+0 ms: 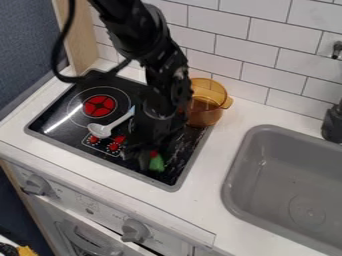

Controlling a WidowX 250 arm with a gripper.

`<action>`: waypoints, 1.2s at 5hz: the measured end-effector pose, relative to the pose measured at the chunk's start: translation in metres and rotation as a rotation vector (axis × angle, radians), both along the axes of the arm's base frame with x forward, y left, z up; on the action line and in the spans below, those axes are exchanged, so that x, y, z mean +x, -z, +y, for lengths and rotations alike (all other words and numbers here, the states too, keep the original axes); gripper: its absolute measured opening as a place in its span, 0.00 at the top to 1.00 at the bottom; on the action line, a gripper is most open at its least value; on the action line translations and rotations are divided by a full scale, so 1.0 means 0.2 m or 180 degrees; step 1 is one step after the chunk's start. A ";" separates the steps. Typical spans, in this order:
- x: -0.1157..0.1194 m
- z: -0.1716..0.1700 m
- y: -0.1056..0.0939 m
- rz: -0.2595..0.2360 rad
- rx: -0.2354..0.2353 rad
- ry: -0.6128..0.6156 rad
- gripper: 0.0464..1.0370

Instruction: Put the red bell pepper on the left burner

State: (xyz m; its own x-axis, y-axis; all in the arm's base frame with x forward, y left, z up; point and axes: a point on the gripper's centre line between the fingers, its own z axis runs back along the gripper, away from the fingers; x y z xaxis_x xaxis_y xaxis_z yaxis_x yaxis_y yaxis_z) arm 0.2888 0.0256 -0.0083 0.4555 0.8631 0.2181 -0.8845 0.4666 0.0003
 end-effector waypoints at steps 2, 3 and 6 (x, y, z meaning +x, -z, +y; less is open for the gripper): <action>0.02 0.05 -0.30 -0.0437 -0.0119 -0.0312 0.51; 0.10 0.14 -0.39 -0.0636 -0.0114 -0.0706 0.51; 0.38 0.43 -0.35 -0.0684 0.0276 -0.2621 0.51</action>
